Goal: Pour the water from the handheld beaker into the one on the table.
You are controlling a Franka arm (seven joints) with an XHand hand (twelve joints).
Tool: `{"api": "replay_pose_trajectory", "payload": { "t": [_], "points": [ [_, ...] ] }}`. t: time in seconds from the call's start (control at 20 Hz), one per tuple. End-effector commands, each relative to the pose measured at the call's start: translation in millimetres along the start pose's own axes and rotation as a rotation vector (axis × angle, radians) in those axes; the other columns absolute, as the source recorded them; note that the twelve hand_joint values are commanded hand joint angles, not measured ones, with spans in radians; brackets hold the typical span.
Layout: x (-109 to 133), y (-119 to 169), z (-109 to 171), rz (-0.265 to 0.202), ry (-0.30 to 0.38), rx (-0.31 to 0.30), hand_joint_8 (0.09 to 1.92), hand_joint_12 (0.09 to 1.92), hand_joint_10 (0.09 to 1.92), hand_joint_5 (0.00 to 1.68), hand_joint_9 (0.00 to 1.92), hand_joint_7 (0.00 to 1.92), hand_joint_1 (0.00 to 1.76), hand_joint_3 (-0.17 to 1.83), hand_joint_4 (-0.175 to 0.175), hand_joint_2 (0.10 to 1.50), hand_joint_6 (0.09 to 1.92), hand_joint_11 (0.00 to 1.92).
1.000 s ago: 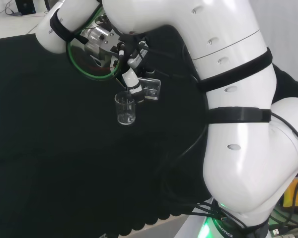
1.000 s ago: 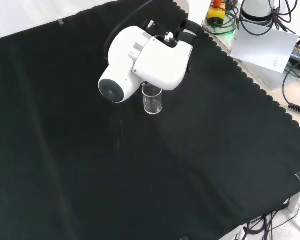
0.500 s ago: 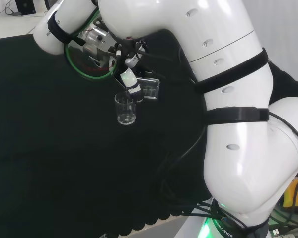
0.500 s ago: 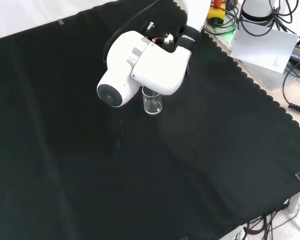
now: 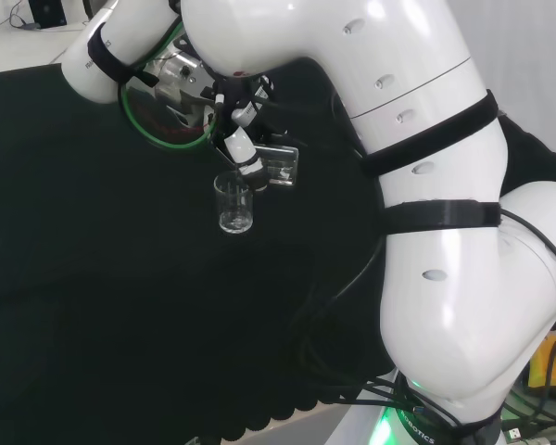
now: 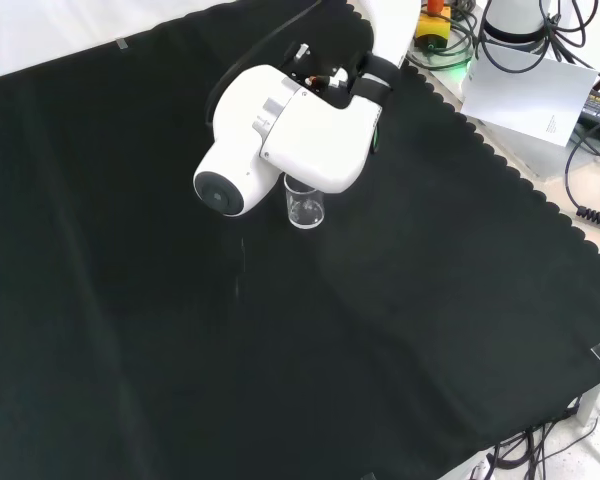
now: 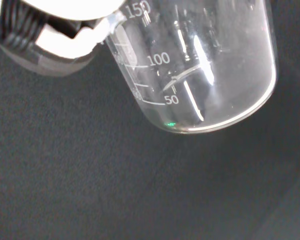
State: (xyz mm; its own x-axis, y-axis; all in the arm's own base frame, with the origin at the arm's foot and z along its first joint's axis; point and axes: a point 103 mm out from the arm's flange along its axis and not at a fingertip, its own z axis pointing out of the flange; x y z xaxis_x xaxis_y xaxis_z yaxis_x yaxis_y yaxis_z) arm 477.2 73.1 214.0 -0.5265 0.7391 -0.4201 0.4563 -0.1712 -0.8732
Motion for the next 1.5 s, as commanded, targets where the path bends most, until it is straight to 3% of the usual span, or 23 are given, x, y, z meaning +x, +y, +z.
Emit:
{"api": "replay_pose_trajectory", "payload": {
  "t": [0.05,1.5],
  "points": [
    [-0.1,0.8,-2.2,0.006,0.006,0.018,0.58,0.47,0.09,1.21,1.84,1.59,1.12,0.56,0.147,0.73,0.75,1.68],
    [5.9,-3.9,-8.3,0.024,-0.026,0.081,0.59,0.47,0.09,1.21,1.84,1.58,1.12,0.56,0.157,0.73,0.75,1.68]
  ]
}}
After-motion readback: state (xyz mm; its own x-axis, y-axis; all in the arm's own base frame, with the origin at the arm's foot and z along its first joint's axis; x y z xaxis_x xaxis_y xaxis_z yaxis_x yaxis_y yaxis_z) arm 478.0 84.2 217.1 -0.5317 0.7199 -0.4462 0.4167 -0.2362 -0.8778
